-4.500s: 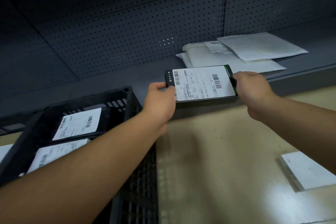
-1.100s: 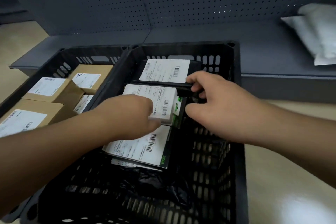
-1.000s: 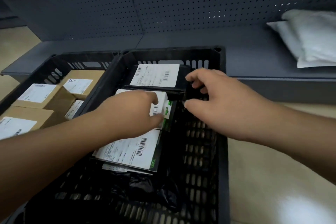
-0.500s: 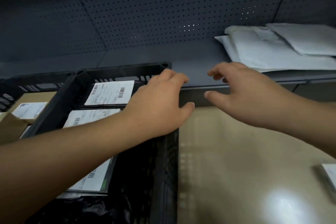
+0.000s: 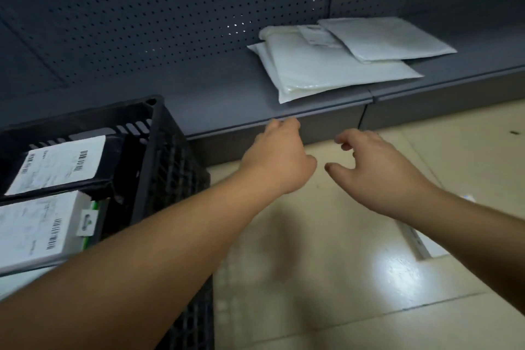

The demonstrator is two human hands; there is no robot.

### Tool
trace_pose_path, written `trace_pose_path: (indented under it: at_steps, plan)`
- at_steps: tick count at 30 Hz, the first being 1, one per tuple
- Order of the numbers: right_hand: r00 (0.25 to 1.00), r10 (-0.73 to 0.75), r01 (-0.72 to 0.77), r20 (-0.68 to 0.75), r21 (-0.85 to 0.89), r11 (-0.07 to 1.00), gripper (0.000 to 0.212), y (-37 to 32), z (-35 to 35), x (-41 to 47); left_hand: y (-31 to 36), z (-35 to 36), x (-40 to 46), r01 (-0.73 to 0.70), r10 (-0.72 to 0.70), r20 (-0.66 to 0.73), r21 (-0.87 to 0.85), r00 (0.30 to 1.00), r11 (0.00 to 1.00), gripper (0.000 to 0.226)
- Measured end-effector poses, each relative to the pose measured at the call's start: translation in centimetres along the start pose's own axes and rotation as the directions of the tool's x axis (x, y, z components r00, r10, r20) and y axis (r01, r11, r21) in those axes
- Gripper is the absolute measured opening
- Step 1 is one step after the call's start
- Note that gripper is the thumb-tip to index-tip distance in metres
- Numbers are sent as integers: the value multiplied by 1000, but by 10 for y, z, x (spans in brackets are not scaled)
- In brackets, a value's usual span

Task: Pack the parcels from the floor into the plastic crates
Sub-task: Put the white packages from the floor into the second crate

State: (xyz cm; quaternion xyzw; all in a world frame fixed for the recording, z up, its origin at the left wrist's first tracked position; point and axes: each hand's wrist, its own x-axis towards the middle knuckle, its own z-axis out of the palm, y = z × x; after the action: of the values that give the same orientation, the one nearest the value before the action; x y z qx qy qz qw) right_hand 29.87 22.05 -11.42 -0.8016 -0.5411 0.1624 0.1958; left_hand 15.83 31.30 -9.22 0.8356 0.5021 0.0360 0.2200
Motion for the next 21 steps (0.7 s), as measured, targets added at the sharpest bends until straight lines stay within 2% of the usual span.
trace_pose_path:
  at_steps: [3,9,16,21]
  plan:
    - [995,102,-102,11,19,995,56,32,9,-3,19,35,6,-8,8,55,4,998,1000,64]
    - [947,321,-321,35,4,947,61,106,20,-10,46,87,8,3,0,162,-13,987,1000,61]
    - [822,568,-568,40,-25,823,61,194,22,-19,69,144,1,39,-22,346,-43,938,998,68]
    - [742,670,-670,-9,7,742,58,240,29,-28,88,174,7,45,-10,428,-70,904,997,69]
